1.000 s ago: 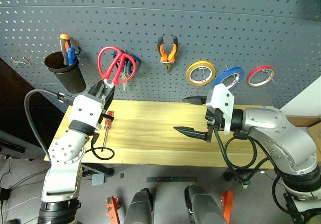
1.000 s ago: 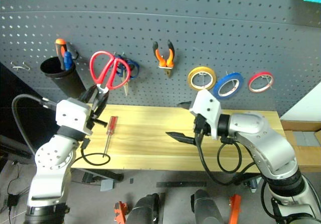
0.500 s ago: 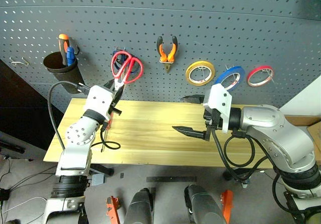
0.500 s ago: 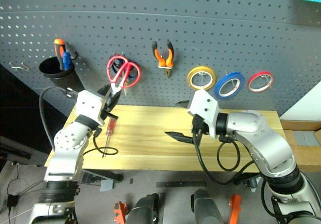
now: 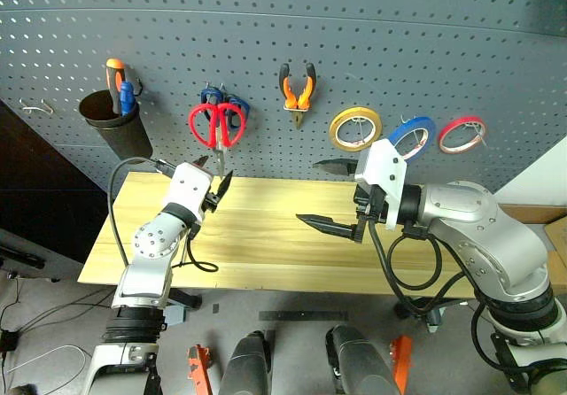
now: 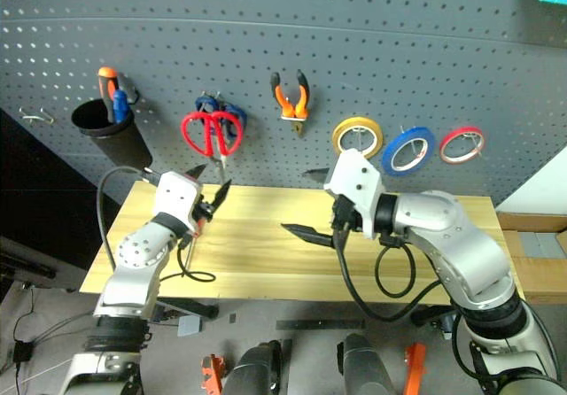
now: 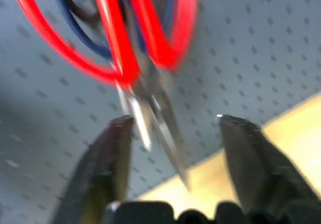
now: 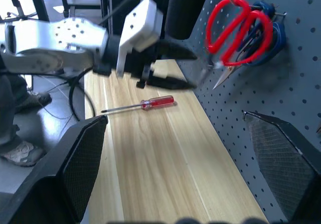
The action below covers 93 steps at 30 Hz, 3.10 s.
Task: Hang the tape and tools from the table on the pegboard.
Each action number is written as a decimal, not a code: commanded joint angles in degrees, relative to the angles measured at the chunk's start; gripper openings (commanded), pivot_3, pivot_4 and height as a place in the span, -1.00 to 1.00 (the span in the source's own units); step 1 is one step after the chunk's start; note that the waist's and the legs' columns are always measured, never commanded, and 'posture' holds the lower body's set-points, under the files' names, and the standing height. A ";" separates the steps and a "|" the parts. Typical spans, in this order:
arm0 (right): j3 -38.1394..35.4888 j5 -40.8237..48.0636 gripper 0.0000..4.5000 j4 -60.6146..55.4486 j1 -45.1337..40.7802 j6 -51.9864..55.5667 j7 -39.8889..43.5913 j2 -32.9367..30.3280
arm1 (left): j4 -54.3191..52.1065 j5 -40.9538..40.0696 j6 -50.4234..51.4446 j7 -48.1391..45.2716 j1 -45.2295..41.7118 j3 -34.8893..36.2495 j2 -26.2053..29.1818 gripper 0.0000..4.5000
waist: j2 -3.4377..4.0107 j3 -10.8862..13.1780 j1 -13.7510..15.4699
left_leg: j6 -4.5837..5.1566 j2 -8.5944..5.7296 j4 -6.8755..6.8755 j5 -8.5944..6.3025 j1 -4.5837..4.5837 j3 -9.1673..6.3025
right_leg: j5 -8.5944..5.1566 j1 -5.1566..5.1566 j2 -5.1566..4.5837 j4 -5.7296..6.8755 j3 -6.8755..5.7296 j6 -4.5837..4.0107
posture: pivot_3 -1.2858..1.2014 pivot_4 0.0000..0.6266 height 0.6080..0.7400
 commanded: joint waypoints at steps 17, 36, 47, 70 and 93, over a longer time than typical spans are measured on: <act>7.71 -4.34 1.00 12.77 -6.67 21.27 -24.44 26.73 | 34.60 -3.86 28.92 4.08 -19.23 6.98 4.87 0.99 | -0.20 0.87 -0.01 | 0.00 -0.01 0.04 0.00 -0.20 -0.25 | 0.00 -0.21 0.01 0.15 -0.25 -0.01 | -0.04 -0.04 1.00; 16.30 -6.07 1.00 8.51 -12.57 19.78 -20.47 23.89 | 48.97 -2.81 21.32 5.10 -24.92 4.69 3.79 0.04 | -0.13 1.98 -0.27 | -0.03 0.02 0.10 0.03 -0.89 -0.65 | 0.01 -0.76 -0.06 0.23 -0.86 -0.04 | -0.07 -0.01 1.00; 12.90 -6.56 1.00 9.75 -14.82 16.73 -18.87 23.39 | 16.37 -8.81 22.56 7.80 -9.85 11.95 3.81 -0.62 | -0.14 1.98 -0.26 | -0.05 0.19 0.07 0.04 -0.92 -0.79 | 0.02 -0.80 -0.15 0.21 -0.91 -0.05 | -0.05 -0.12 1.00; 4.20 -5.16 1.00 10.29 -18.55 -1.96 -7.50 16.53 | -20.11 -10.40 11.25 9.55 -11.94 15.56 4.90 -0.62 | -0.33 1.73 1.38 | -0.40 -0.02 0.09 0.25 -0.96 -0.79 | 0.08 -0.75 -0.12 0.25 -1.09 -0.14 | -0.01 -0.45 1.00; 3.74 -7.60 1.00 14.54 -22.67 -1.41 -11.72 20.20 | 25.97 -7.55 -16.55 7.64 -42.34 15.23 12.63 -0.62 | -0.83 1.18 0.18 | -0.68 -0.05 0.10 0.43 -1.00 -0.74 | 0.09 -0.80 -0.16 0.27 -1.14 -0.15 | -0.06 -0.52 1.00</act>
